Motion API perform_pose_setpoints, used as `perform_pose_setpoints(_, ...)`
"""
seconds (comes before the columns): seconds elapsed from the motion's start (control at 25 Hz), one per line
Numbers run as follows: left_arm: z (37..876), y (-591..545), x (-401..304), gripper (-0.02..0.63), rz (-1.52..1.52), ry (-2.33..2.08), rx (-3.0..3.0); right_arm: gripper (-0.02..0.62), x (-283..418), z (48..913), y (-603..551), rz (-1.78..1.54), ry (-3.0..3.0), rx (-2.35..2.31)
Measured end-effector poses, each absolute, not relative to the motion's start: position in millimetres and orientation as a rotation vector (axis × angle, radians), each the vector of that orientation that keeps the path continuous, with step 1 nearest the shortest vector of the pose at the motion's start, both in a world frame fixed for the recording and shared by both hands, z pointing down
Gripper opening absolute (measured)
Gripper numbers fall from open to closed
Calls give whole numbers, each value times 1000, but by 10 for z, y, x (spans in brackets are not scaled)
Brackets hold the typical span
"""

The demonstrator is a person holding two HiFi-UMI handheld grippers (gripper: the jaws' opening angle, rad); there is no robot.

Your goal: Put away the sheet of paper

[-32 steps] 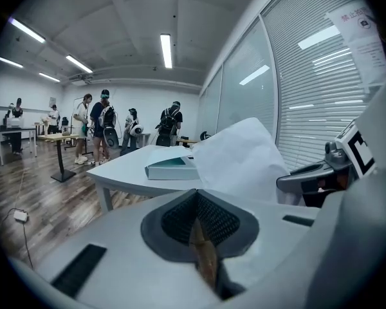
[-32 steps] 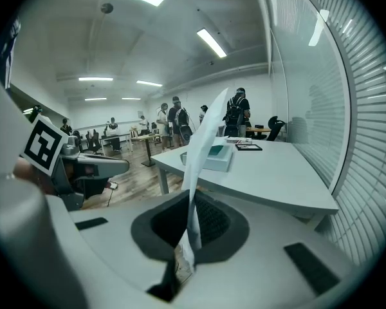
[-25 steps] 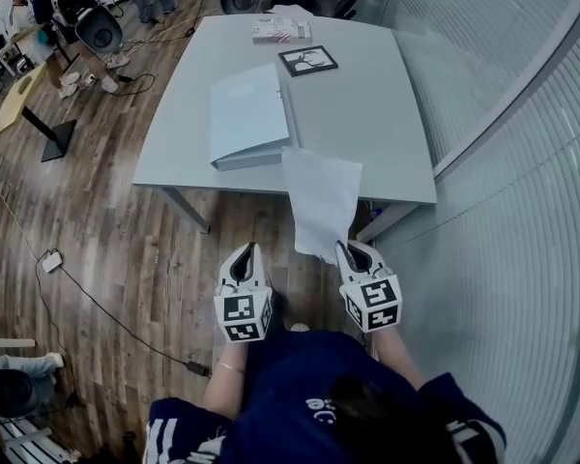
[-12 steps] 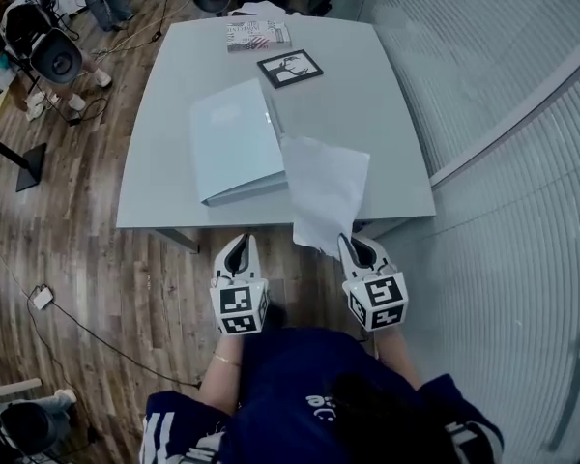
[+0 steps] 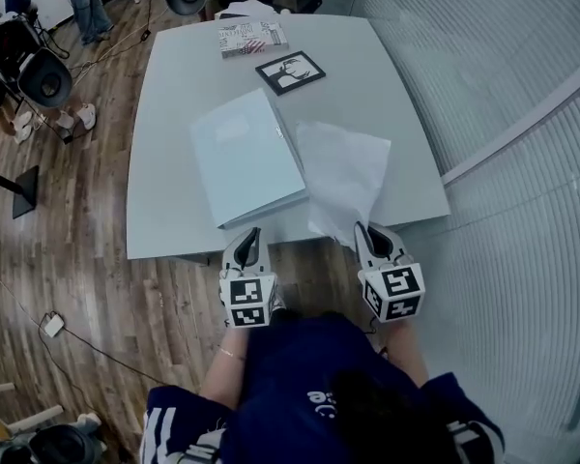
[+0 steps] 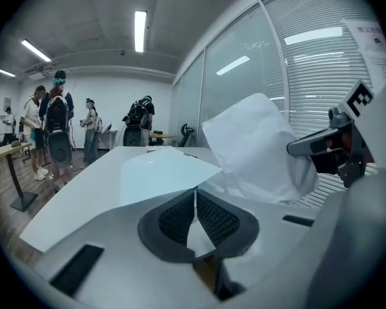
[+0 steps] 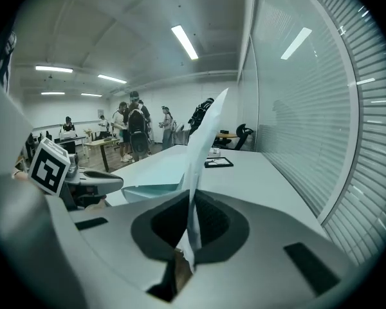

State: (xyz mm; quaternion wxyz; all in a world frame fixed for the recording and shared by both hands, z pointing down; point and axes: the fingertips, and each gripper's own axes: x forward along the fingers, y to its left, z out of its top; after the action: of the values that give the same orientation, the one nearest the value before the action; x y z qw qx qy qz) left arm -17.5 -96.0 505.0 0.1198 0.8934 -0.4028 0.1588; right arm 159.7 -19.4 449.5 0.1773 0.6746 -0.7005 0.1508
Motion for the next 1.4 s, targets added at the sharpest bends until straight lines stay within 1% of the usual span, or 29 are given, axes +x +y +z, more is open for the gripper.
perform_pose_setpoints(0.32, 5106, -1066, -72, 6, 539, -1130, 2647, 8, 1654, 4427, -349, 432, -1952, 1939)
perform_pose_setpoints(0.56, 5063, -1217, -39, 9, 534, -1225, 2614, 8, 1711, 4392, -622, 411, -1981, 1854)
perform_pose_setpoints(0.6, 5064, -1237, -15, 24, 540, -1233, 2603, 8, 1739, 4386, -671, 408, -1990, 1838)
perform_pose_setpoints(0.64, 5069, -1258, 19, 53, 551, -1233, 2593, 8, 1773, 4376, -728, 407, -2000, 1823)
perform_pose_setpoints(0.84, 5176, -1358, 190, 130, 656, -1226, 2564, 8, 1971, 4290, -1075, 400, -2074, 1763)
perform_pose_setpoints(0.92, 5211, -1384, 256, 177, 710, -1236, 2571, 8, 2053, 4260, -1211, 400, -2110, 1746)
perform_pose_setpoints(1.04, 5291, -1408, 347, 219, 813, -1239, 2573, 8, 2155, 4204, -1409, 393, -2173, 1722)
perform_pose_setpoints(1.16, 5429, -1426, 471, 238, 946, -1254, 2571, 8, 2278, 4200, -1540, 382, -2225, 1705)
perform_pose_setpoints(1.32, 5552, -1540, 525, 238, 1098, -1371, 2544, 8, 2350, 4254, -1696, 369, -2290, 1656)
perform_pose_setpoints(1.4, 5543, -1586, 514, 238, 1120, -1440, 2526, 8, 2352, 4259, -1739, 368, -2316, 1632)
